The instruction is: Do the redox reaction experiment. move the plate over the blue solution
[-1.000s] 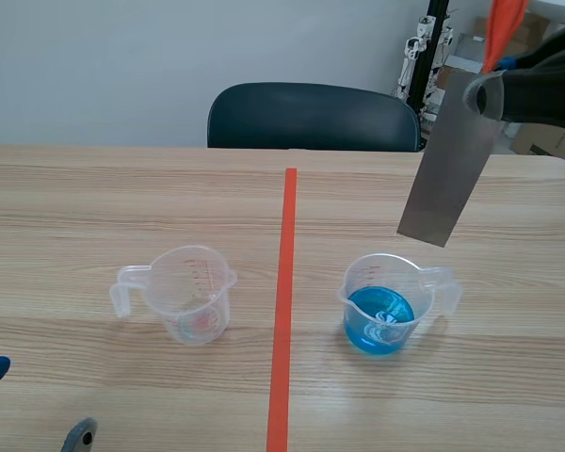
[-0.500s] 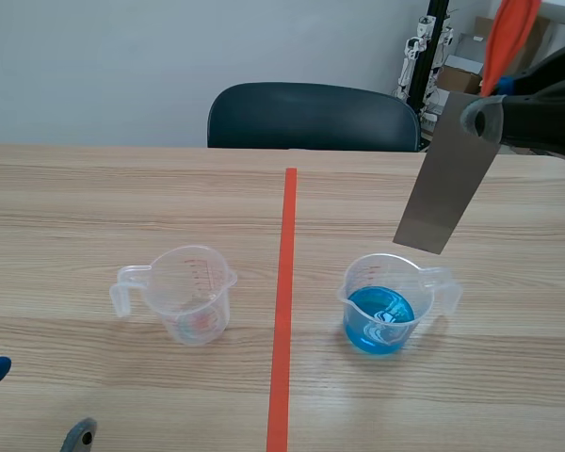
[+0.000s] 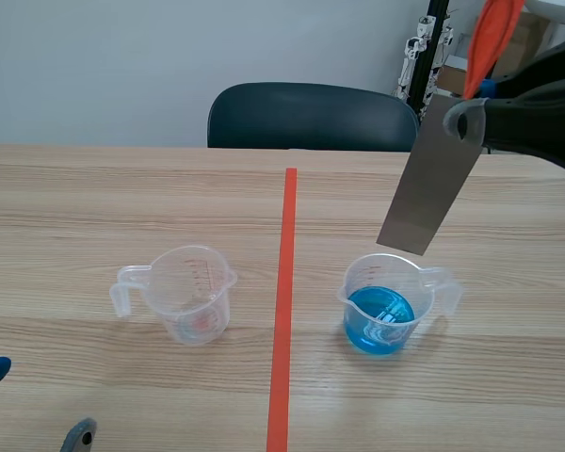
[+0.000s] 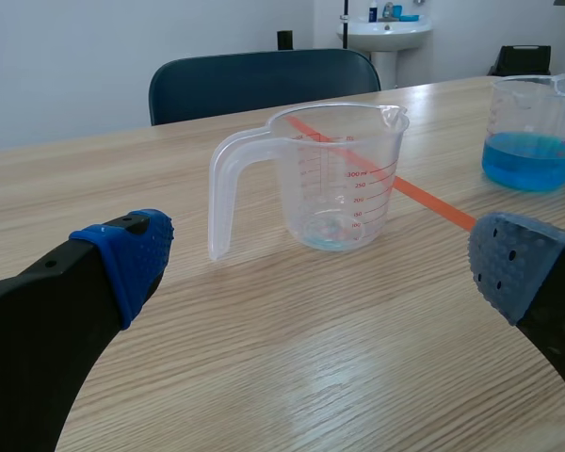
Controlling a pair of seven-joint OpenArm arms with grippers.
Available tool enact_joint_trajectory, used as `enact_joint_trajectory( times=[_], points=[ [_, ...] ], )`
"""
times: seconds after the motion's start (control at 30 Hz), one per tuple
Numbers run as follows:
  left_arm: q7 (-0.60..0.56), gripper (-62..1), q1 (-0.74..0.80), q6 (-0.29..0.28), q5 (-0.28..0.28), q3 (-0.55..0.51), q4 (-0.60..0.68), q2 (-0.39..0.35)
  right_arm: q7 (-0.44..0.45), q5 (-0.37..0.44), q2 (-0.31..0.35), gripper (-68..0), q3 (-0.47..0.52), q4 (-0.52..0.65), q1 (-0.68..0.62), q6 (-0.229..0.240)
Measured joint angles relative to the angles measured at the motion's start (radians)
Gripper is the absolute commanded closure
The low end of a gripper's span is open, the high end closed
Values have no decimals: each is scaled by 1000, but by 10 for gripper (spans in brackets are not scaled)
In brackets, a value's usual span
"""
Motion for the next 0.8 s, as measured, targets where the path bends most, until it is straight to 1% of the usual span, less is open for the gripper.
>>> enact_joint_trajectory(
  times=[0.07,0.1,0.2,0.3,0.63,0.73,0.8],
  points=[
    [0,-623,0,0,0,0,0,0,-4,7,0,-6,0,0,0,0],
    [0,-623,0,0,0,0,0,0,-16,27,0,-6,0,0,0,0],
    [0,-623,0,0,0,0,0,0,-18,31,0,-6,0,0,0,0],
    [0,-623,0,0,0,0,0,0,-23,54,0,-6,0,0,-8,0],
    [0,-623,0,0,0,0,0,0,-30,53,0,-6,0,0,-19,0],
    [0,-623,0,0,0,0,0,0,-2,54,0,-6,0,0,-18,0],
    [0,-623,0,0,0,0,0,0,11,92,-2,-6,0,3,-14,0]
  ],
)
